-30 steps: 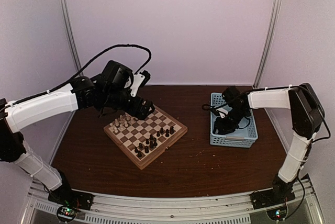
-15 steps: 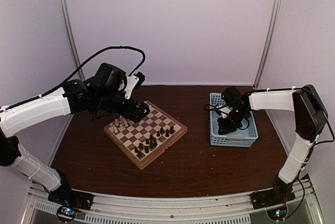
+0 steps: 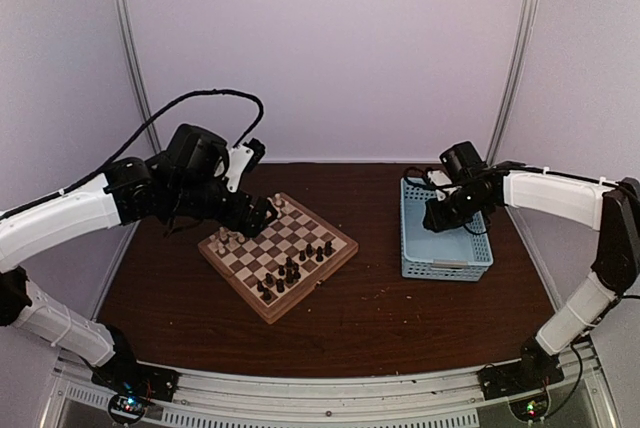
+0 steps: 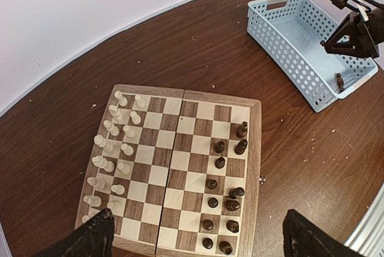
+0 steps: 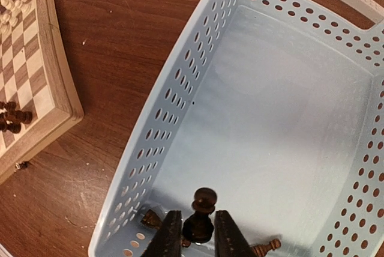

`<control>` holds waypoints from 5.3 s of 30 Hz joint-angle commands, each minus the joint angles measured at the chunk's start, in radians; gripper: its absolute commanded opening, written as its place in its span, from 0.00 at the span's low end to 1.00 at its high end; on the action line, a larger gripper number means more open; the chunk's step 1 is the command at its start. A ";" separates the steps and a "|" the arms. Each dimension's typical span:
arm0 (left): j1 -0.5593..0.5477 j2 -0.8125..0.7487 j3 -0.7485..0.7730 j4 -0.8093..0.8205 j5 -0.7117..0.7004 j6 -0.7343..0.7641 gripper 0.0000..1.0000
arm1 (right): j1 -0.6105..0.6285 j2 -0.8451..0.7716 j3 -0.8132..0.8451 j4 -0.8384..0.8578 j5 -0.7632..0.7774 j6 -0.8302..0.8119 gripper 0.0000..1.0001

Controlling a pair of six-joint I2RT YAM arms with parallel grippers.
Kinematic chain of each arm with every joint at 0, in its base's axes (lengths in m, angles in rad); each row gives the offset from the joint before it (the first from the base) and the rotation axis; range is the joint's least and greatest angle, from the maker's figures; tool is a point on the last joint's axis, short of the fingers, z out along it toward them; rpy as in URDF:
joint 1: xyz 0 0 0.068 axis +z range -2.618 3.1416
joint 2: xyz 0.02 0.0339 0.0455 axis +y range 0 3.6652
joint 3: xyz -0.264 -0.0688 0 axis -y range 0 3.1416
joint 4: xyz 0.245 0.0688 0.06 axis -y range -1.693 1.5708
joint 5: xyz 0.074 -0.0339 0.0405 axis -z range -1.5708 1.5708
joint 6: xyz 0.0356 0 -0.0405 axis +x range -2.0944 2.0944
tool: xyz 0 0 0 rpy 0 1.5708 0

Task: Set up the chess pieces on the board
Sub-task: Pick up the chess piece from the storage box.

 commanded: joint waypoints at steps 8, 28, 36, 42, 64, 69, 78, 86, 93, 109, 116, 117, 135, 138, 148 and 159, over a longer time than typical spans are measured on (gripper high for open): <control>-0.003 -0.047 -0.041 0.029 0.000 0.010 0.98 | -0.016 -0.019 -0.057 -0.031 0.027 0.049 0.15; 0.005 0.033 -0.007 0.083 -0.015 0.013 0.98 | -0.030 0.118 0.027 0.005 0.023 0.055 0.39; 0.031 0.137 0.209 0.025 -0.003 0.029 0.98 | -0.064 0.077 0.058 -0.057 0.055 0.092 0.40; 0.048 0.160 0.162 0.092 -0.022 0.059 0.98 | -0.074 0.119 0.157 -0.336 0.072 0.035 0.39; 0.048 0.060 0.124 -0.015 0.178 0.065 0.98 | -0.085 0.152 0.104 -0.481 0.193 -0.110 0.45; 0.048 0.049 0.138 -0.050 0.174 0.080 0.98 | -0.085 0.254 0.140 -0.490 0.253 -0.155 0.46; 0.048 0.080 0.172 -0.055 0.132 0.099 0.98 | -0.084 0.361 0.201 -0.468 0.212 -0.192 0.45; 0.048 0.118 0.205 -0.056 0.139 0.103 0.98 | -0.085 0.339 0.187 -0.368 0.103 -0.107 0.34; 0.048 0.121 0.201 -0.059 0.128 0.106 0.97 | -0.085 0.301 0.187 -0.335 0.082 -0.093 0.19; 0.048 0.133 0.216 -0.078 0.121 0.112 0.98 | -0.084 0.328 0.206 -0.379 0.132 -0.081 0.26; 0.048 0.134 0.216 -0.078 0.124 0.110 0.98 | -0.091 0.373 0.192 -0.350 0.126 -0.067 0.22; 0.048 0.133 0.217 -0.080 0.125 0.110 0.98 | -0.091 0.382 0.193 -0.349 0.124 -0.063 0.22; 0.048 0.145 0.254 -0.093 0.155 0.085 0.97 | -0.142 0.373 0.188 -0.278 0.017 -0.047 0.09; 0.048 0.156 0.259 -0.082 0.159 0.079 0.98 | -0.142 0.280 0.172 -0.220 0.016 -0.046 0.07; 0.048 0.181 0.222 0.032 0.282 0.054 0.97 | -0.143 -0.002 0.046 0.033 -0.058 -0.043 0.06; 0.048 0.208 0.228 0.191 0.420 0.023 0.92 | -0.111 -0.266 -0.168 0.494 -0.391 0.103 0.08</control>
